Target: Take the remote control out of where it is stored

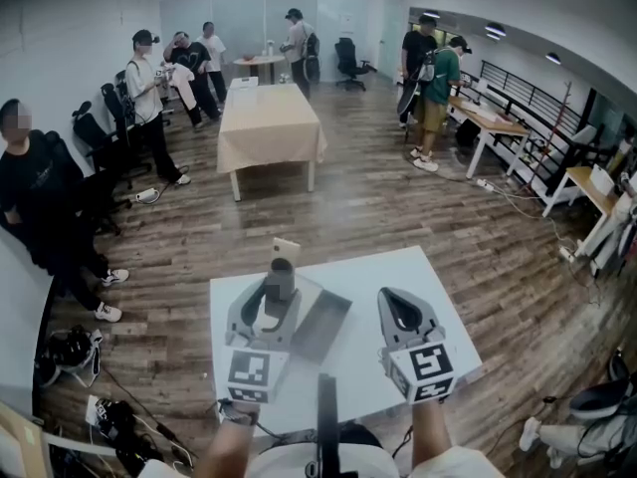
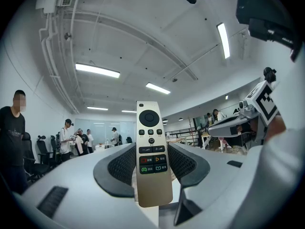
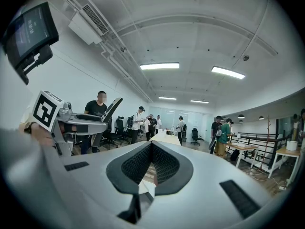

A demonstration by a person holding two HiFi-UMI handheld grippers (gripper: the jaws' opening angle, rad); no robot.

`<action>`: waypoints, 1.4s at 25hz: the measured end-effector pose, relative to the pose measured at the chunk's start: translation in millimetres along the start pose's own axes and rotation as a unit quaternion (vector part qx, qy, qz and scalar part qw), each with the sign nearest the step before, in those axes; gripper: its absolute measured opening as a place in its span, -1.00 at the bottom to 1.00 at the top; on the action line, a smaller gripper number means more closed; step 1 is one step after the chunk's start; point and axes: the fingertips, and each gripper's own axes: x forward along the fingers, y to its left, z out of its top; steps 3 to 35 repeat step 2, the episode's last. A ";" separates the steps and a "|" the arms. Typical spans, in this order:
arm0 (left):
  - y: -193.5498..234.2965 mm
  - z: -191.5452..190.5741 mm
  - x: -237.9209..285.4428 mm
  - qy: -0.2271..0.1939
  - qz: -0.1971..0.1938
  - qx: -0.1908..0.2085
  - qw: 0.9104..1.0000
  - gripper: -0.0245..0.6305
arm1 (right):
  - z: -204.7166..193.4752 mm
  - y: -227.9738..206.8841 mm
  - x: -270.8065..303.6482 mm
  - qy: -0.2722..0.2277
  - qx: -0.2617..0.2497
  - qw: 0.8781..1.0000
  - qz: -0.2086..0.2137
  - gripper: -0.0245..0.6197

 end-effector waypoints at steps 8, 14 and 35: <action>0.5 -0.3 2.1 -0.001 0.000 0.000 1.000 -0.30 | -2.8 -1.2 2.0 0.004 -0.002 1.000 0.000 -0.93; 0.5 -0.3 2.1 -0.001 0.000 0.000 1.000 -0.30 | -2.8 -1.2 2.0 0.004 -0.002 1.000 0.000 -0.93; 0.5 -0.3 2.1 -0.001 0.000 0.000 1.000 -0.30 | -2.8 -1.2 2.0 0.004 -0.002 1.000 0.000 -0.93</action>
